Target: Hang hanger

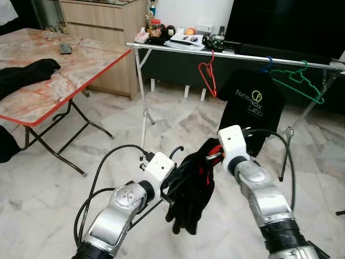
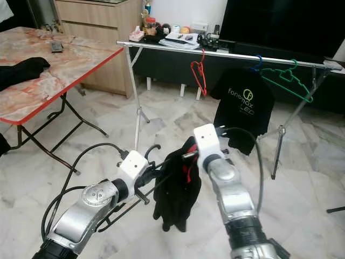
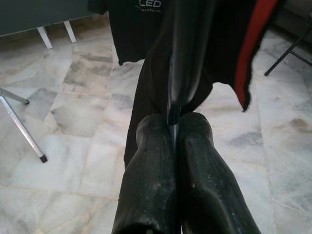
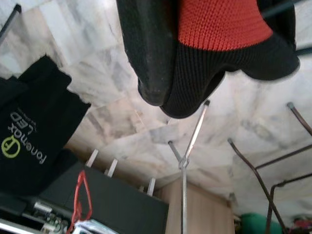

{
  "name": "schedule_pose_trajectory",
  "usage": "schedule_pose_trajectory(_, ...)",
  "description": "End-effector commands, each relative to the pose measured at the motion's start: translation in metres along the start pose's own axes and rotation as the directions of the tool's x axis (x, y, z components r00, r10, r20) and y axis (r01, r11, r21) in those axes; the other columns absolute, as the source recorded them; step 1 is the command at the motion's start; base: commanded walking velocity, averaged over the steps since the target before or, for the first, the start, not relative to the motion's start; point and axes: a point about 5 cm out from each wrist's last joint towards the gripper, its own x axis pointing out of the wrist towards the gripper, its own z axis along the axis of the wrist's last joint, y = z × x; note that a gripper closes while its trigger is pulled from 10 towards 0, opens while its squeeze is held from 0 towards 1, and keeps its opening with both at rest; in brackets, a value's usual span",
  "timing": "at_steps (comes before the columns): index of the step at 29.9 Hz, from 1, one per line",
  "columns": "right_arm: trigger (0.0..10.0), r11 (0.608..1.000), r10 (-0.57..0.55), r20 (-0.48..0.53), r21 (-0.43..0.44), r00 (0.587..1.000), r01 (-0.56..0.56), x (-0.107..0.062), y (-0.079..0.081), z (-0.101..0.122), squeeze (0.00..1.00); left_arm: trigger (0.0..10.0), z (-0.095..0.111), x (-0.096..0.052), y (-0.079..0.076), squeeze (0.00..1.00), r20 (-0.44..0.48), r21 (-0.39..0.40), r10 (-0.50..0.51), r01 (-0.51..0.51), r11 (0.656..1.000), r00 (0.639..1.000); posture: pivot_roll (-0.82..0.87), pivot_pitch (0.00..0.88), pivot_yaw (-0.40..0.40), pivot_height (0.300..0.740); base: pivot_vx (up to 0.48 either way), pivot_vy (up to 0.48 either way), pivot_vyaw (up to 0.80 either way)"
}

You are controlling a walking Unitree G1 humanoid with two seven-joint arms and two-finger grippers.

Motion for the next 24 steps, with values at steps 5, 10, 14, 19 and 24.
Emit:
schedule_pose_trajectory(5, 10.0, 0.949, 0.118, 0.104, 0.28, 0.987, -0.143, -0.011, 0.009, 0.025, 0.0, 10.0, 0.006, 0.001, -0.001, 0.0, 0.022, 0.0, -0.011, 0.011, 1.0, 1.0, 0.11, 0.047, -0.078, 0.74, 0.0, 0.0, 0.0)
schedule_pose_trajectory(10, 10.0, 0.899, 0.194, 0.145, 0.369, 0.97, -0.235, -0.018, 0.027, 0.037, 0.0, 10.0, 0.005, 0.002, -0.002, 0.0, 0.015, 0.0, -0.018, 0.018, 1.0, 1.0, 0.11, 0.048, -0.079, 0.74, 0.0, 0.0, 0.0)
schedule_pose_trajectory(14, 10.0, 0.902, 0.3, 0.126, 0.285, 0.946, -0.324, -0.026, 0.044, 0.034, 0.0, 10.0, 0.007, 0.002, -0.003, 0.0, 0.024, -0.002, -0.024, 0.024, 1.0, 0.999, 0.11, 0.05, -0.079, 0.74, 0.0, 0.0, 0.0)
schedule_pose_trajectory(19, 10.0, 0.917, 0.168, 0.053, 0.359, 0.984, -0.175, -0.024, 0.02, 0.016, 0.0, 10.0, 0.008, 0.001, -0.005, 0.0, 0.04, -0.013, -0.041, 0.041, 0.999, 0.998, 0.11, 0.048, -0.081, 0.74, 0.0, 0.0, 0.0)
schedule_pose_trajectory(24, 10.0, 0.912, -0.059, -0.094, 0.4, 0.994, 0.092, -0.017, -0.012, -0.015, 0.0, 10.0, 0.008, 0.002, -0.007, 0.0, 0.034, -0.012, -0.05, 0.05, 0.999, 0.998, 0.11, 0.042, -0.08, 0.74, 0.0, 0.0, 0.0)
